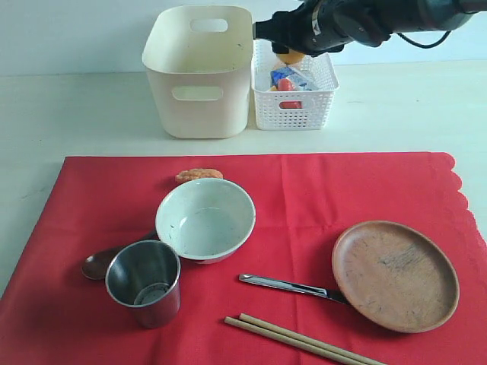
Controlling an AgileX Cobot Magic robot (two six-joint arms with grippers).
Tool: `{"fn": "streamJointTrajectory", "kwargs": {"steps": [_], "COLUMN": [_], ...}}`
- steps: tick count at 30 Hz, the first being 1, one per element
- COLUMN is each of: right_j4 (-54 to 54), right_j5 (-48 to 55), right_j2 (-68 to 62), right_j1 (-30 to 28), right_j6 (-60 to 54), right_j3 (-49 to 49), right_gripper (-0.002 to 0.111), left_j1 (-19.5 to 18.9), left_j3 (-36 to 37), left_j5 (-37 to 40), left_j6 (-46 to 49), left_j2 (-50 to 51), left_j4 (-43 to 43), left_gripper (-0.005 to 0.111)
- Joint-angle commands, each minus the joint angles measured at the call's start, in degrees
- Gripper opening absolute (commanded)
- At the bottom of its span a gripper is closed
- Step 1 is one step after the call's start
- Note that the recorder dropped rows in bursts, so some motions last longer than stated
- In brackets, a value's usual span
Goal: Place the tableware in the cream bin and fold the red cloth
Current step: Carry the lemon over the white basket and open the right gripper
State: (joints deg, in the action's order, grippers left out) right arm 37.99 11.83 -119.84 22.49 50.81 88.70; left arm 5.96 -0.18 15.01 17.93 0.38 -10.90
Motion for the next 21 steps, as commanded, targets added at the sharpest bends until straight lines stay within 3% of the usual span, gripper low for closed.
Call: {"fn": "streamJointTrajectory", "kwargs": {"steps": [1,7,10,21], "right_j4": [-0.27,-0.27,-0.27,0.33], "right_j5": [-0.38,2.18,3.47,3.07], "right_j2": [-2.82,-4.02,-4.02,-3.77], "right_j1": [-0.23,-0.23,-0.12,-0.12], "right_j6": [-0.27,0.26,0.26,0.26], "right_j3": [2.34,2.50,2.50,2.50], "right_gripper": [0.000,0.001,0.009,0.060], "left_j1": [-0.03,-0.03,-0.03,-0.03], "left_j3": [0.18,0.18,0.18,0.18], "left_j5": [-0.12,-0.12,-0.12,-0.12], "left_j6": [0.06,0.06,0.06,0.06], "left_j2": [-0.38,-0.38,-0.38,-0.38], "left_j4": [0.00,0.00,0.00,0.00], "left_gripper": [0.002,0.002,0.002,0.002]}}
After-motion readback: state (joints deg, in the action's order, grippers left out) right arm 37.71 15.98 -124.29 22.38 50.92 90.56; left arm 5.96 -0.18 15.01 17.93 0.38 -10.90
